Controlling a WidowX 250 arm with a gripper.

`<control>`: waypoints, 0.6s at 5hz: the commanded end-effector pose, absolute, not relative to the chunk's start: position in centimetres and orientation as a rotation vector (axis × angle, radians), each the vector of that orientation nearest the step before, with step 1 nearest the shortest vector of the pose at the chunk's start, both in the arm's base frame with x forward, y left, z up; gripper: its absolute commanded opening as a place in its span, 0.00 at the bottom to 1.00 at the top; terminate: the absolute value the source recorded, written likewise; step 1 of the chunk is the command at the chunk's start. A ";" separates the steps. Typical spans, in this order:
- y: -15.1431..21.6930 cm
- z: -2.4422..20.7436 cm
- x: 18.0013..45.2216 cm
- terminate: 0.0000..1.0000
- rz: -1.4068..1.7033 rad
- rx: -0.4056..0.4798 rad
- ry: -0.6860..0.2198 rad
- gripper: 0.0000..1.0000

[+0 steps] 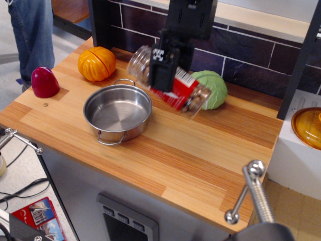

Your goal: Pour almonds in pot

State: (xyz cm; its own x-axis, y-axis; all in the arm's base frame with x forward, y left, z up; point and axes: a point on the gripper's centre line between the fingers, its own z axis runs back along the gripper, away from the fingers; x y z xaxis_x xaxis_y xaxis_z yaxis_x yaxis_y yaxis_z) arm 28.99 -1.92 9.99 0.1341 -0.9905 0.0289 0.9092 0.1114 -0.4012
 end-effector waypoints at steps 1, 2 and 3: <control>-1.2 13.7 29.8 0.00 -1.411 -0.311 0.039 0.00; 0.0 13.9 29.2 0.00 -1.375 -0.248 -0.051 0.00; 0.7 13.3 28.7 0.00 -1.248 -0.099 -0.191 0.00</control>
